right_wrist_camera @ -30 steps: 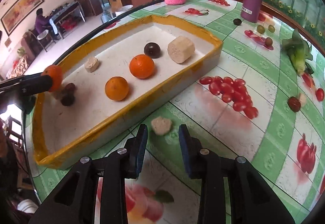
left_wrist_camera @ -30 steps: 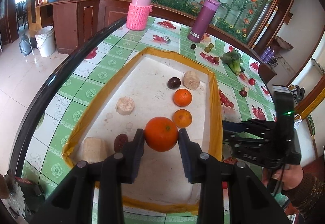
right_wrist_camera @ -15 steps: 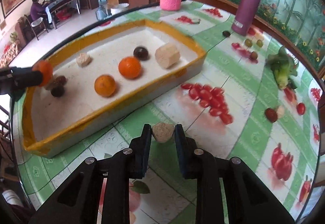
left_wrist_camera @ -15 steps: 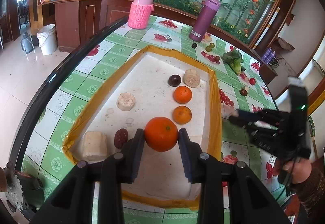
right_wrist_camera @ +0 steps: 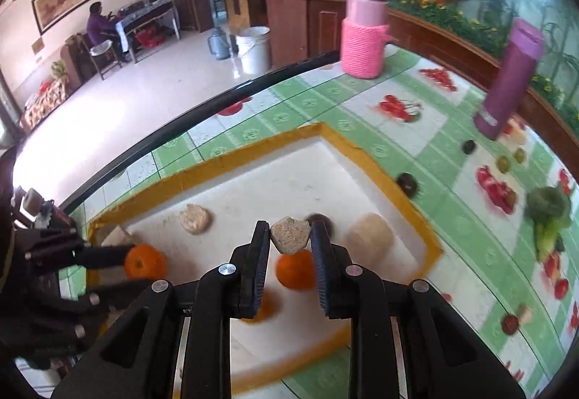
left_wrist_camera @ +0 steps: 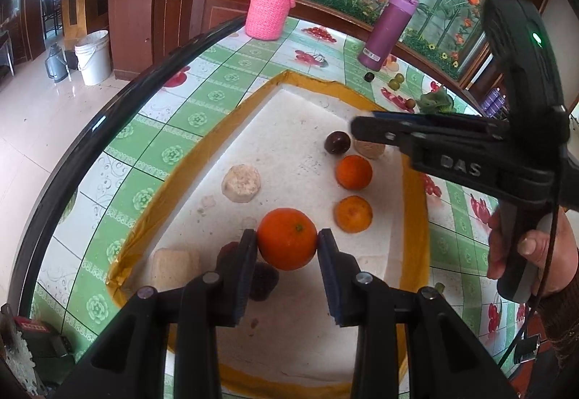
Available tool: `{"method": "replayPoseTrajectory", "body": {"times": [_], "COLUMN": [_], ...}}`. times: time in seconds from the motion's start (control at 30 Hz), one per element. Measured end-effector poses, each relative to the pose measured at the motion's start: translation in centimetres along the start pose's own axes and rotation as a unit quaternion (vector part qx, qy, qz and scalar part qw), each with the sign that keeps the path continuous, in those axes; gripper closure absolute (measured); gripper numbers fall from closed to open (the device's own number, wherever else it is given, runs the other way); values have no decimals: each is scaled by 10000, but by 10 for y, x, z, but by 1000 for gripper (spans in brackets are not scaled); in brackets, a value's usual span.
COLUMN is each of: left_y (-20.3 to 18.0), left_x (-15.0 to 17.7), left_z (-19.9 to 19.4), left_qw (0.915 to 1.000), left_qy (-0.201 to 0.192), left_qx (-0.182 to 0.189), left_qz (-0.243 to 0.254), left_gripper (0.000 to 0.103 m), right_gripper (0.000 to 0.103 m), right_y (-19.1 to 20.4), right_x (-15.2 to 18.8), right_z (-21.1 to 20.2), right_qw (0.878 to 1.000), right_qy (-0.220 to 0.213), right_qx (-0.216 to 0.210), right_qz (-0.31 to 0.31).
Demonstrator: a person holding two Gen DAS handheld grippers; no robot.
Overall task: Organize fruits
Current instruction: 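Lower the orange over the tray with the left tool while the right tool lowers the cookie, then open the left tool to drop the orange while the right tool releases the cookie into the tray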
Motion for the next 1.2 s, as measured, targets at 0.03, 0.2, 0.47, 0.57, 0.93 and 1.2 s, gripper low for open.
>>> {"method": "replayPoseTrajectory", "body": {"times": [0.03, 0.2, 0.47, 0.57, 0.93, 1.2], "left_y": [1, 3, 5, 5, 4, 4], "left_x": [0, 0, 2, 3, 10, 13], "left_z": [2, 11, 20, 23, 18, 2], "left_qw": [10000, 9999, 9998, 9997, 9996, 9996], "left_qy": [13, 91, 183, 215, 268, 137], "left_qx": [2, 8, 43, 25, -57, -207], "left_qz": [-6, -42, -75, -75, -20, 95], "left_gripper": [66, 66, 66, 66, 65, 49], "right_gripper": [81, 80, 80, 80, 73, 71], "right_y": [5, 18, 23, 21, 16, 15], "right_x": [-3, -6, 0, 3, 12, 21], "right_z": [8, 41, 65, 70, 50, 24], "right_qw": [10000, 9984, 9952, 9945, 9963, 9982], "right_qy": [64, 421, 738, 807, 671, 505], "right_qx": [-46, -11, 1, 30, 123, 145], "right_qz": [-45, -385, -650, -667, -521, -286]}}
Point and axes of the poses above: each gripper's, at about its wrist camera, not at the fingertips, and z roughly the way its jaws point, y to its left, x to its underside, the point moved 10 cm from there along z, roughly the way its jaws point, and after that the axes turned 6 degrees about x, right-handed, at the moved point
